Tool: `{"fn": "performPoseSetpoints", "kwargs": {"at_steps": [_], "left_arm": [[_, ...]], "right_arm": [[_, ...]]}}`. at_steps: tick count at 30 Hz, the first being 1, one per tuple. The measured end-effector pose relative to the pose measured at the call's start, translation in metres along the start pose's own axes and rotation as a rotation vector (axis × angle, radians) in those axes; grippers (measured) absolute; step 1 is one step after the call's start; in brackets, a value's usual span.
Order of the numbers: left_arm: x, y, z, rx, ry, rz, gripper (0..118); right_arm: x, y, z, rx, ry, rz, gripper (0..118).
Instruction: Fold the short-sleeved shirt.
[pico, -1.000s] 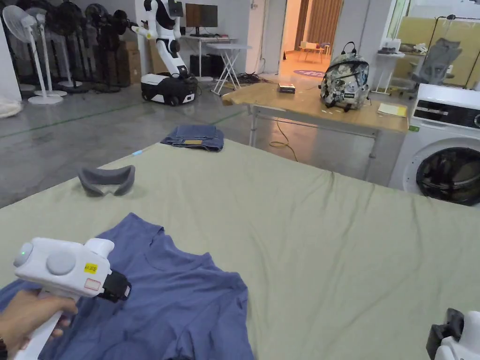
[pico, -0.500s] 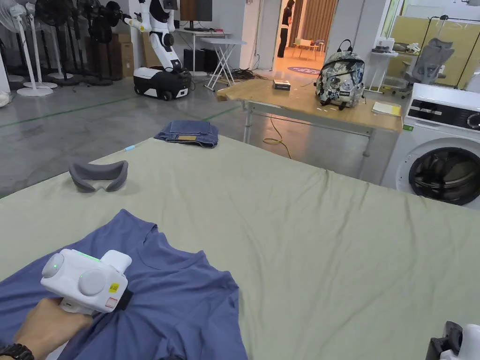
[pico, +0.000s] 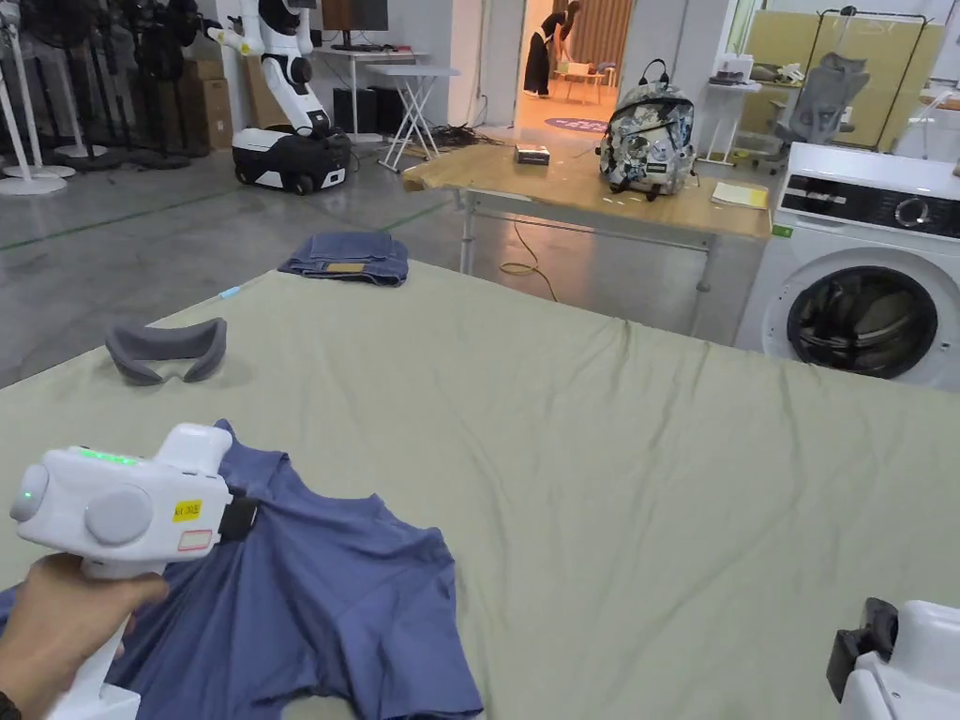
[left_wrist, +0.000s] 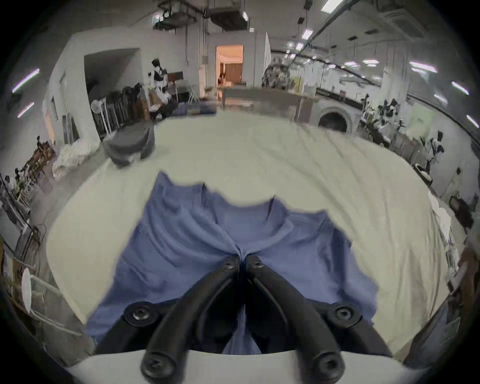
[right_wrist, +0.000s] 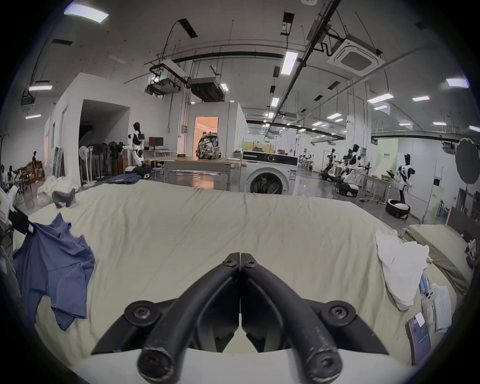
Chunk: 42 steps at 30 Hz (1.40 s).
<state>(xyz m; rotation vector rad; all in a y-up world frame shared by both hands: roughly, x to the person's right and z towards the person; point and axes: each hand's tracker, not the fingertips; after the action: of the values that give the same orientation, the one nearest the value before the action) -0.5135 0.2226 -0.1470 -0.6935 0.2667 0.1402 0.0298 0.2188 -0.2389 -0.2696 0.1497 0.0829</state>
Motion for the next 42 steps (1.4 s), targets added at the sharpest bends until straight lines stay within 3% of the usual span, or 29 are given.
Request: {"fn": "performPoseSetpoints", "kwargs": {"at_steps": [8, 15, 20, 28, 32, 36, 42], "left_arm": [[0.052, 0.085, 0.062, 0.272, -0.087, -0.06, 0], [0.155, 0.15, 0.093, 0.407, -0.254, -0.176, 0], [0.247, 0.166, 0.083, 0.386, -0.411, -0.287, 0], [0.395, 0.132, 0.053, 0.326, -0.641, -0.357, 0], [0.445, 0.087, 0.031, 0.2, -0.721, -0.377, 0], [0.469, 0.037, 0.009, 0.093, -0.733, -0.394, 0], [0.46, -0.001, -0.01, 0.021, -0.747, -0.309, 0]], "right_arm": [[0.02, 0.017, 0.012, 0.049, -0.023, -0.022, 0], [0.047, 0.027, 0.024, 0.076, -0.065, -0.056, 0], [0.068, 0.028, 0.034, 0.086, -0.102, -0.064, 0], [0.106, 0.021, 0.046, 0.053, -0.162, -0.079, 0], [0.121, 0.015, 0.054, 0.046, -0.194, -0.083, 0], [0.133, 0.009, 0.06, 0.034, -0.219, -0.089, 0], [0.143, 0.004, 0.062, 0.013, -0.234, -0.099, 0]]}}
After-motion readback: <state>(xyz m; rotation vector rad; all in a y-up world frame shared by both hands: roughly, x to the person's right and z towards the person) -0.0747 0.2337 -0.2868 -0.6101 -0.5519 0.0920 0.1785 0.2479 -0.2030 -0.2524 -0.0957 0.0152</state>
